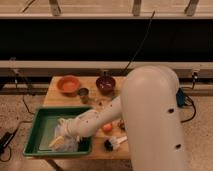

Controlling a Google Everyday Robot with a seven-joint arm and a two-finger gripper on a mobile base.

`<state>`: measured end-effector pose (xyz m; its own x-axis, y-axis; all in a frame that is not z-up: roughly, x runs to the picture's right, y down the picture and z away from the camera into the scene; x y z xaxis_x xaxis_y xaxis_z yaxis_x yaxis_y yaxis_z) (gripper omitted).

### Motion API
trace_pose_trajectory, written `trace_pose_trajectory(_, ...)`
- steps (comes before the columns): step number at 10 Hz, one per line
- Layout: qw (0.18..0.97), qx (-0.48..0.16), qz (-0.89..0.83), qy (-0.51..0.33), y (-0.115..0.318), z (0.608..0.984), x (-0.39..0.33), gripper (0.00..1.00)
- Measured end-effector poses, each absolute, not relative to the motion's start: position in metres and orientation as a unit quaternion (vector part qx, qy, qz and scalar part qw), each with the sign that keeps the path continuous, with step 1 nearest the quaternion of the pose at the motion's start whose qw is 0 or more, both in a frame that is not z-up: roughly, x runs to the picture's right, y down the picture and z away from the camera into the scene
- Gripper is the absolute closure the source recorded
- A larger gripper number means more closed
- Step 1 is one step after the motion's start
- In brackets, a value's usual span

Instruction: Place towel in purple bowl

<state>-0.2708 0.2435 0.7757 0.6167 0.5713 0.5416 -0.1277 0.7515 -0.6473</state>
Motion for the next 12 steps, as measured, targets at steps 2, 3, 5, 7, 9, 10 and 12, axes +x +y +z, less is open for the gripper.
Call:
trace_pose_trajectory(2,0.855,-0.288,0.207,-0.379,0.247,0.78,-0.268,0.2)
trace_pose_trajectory(3,0.856,-0.288,0.209,-0.375,0.248,0.782,-0.267,0.21)
trace_pose_trajectory(5,0.859,-0.288,0.21,-0.368,0.251,0.785,-0.265,0.37)
trace_pose_trajectory(7,0.859,-0.288,0.213,-0.364,0.252,0.786,-0.262,0.57)
trace_pose_trajectory(9,0.859,-0.288,0.216,-0.364,0.252,0.785,-0.26,0.77)
trace_pose_trajectory(10,0.859,-0.287,0.218,-0.364,0.251,0.785,-0.259,0.87)
trace_pose_trajectory(12,0.858,-0.286,0.22,-0.367,0.25,0.784,-0.259,1.0)
